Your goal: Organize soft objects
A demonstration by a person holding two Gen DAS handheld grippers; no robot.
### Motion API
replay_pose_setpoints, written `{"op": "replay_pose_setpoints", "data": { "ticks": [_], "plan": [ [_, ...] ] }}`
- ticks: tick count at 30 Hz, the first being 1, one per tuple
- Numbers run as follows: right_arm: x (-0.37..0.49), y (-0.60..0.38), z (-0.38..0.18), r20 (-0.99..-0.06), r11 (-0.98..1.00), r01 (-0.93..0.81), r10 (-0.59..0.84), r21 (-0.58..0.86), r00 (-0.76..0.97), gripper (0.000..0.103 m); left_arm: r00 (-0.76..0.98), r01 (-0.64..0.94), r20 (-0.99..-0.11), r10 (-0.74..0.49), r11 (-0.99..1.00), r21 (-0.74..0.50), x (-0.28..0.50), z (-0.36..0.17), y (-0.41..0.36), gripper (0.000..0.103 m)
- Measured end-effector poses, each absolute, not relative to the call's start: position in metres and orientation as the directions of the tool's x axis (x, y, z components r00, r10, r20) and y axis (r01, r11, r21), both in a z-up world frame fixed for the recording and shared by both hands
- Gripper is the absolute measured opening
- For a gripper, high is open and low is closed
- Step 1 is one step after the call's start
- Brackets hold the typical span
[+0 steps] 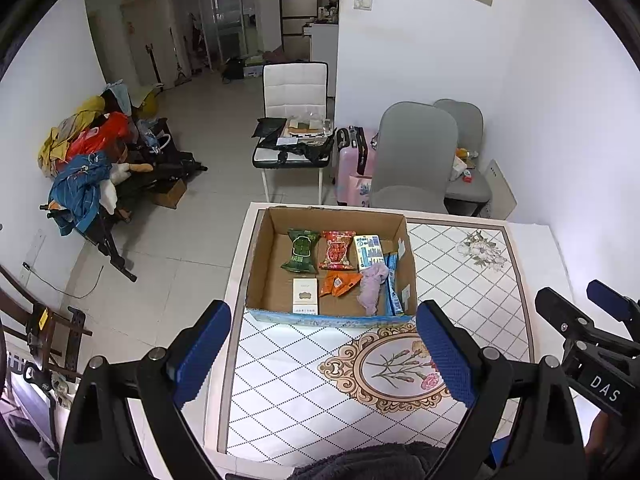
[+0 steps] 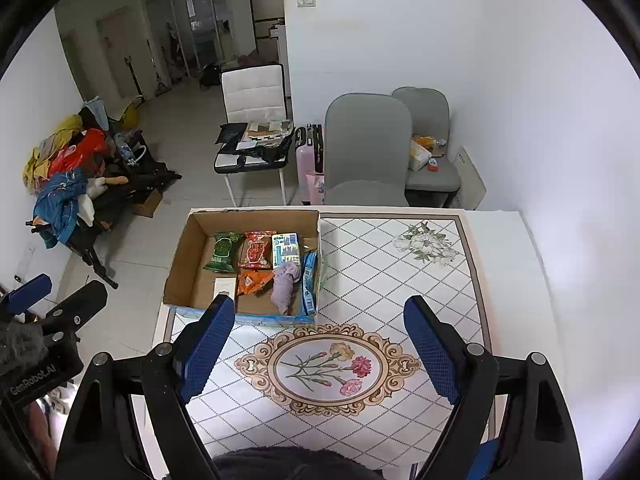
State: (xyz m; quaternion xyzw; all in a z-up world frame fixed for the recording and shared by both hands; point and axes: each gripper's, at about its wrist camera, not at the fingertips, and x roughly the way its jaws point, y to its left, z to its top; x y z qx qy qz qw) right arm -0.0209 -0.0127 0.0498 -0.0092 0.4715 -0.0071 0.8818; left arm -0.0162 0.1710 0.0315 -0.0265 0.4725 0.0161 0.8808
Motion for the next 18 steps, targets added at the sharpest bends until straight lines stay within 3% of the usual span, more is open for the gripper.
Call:
{"op": "replay_pose_setpoints", "data": {
  "ticks": [18],
  "plan": [
    [-0.0256, -0.0090, 0.0396, -0.842, 1.000, 0.001, -0.010, -0.012, 0.539, 0.088, 0.538, -0.059, -0.843, -0.003, 0.997, -0.041, -0.0210, 0.0249, 0.1753, 0.095]
  ]
}}
